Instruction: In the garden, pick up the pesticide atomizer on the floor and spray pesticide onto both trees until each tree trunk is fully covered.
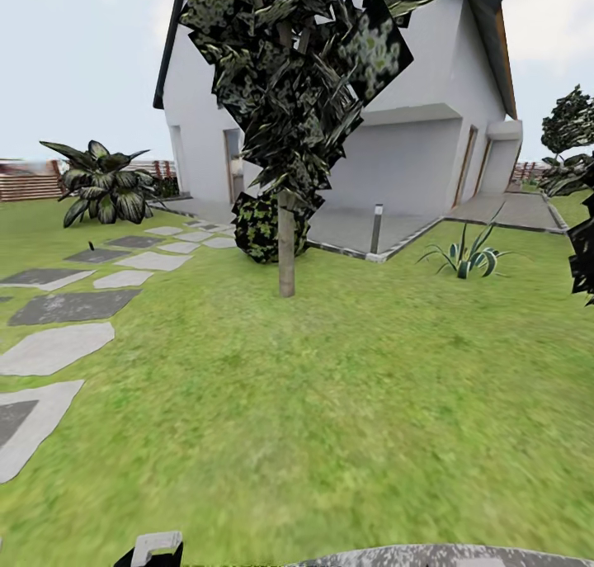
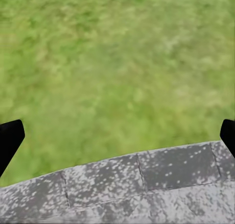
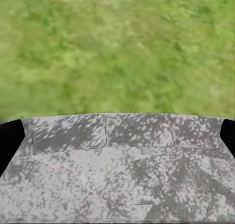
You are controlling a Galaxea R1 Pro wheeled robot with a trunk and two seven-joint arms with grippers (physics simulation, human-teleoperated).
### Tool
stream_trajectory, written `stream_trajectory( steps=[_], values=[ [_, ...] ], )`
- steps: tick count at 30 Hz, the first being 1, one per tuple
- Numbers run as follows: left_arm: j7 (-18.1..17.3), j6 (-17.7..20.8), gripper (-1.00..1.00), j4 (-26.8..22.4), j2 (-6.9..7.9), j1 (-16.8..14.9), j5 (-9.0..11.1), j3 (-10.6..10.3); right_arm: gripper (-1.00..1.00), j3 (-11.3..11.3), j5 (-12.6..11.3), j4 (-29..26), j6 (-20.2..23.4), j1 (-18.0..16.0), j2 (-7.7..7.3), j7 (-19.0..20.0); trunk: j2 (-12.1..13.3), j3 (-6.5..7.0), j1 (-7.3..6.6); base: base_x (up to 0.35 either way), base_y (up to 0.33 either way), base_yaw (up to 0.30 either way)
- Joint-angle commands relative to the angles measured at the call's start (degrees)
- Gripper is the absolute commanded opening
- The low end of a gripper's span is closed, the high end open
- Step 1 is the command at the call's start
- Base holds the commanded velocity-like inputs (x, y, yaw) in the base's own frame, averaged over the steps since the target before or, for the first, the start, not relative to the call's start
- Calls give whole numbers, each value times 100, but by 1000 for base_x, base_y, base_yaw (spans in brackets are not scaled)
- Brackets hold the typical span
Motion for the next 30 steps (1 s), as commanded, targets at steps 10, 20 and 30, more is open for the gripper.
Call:
stream_trajectory(
  steps=[10, 20, 30],
  values=[
    [0, 0, 100, 8, -2, 0, 34, 102, 100, 7, 0, 146, -1, -1, 11, 0, -403, -259, 220, 0, 0, 144],
    [0, -17, 100, 9, -6, 0, 33, 269, 100, 8, 0, 149, -1, -1, 11, 0, -804, -513, 440, 0, 0, 166],
    [0, -18, 100, 16, -6, 0, 33, 271, 100, 8, 0, 155, -1, -1, 11, 0, -1205, -767, 660, 0, 0, 170]
  ],
)
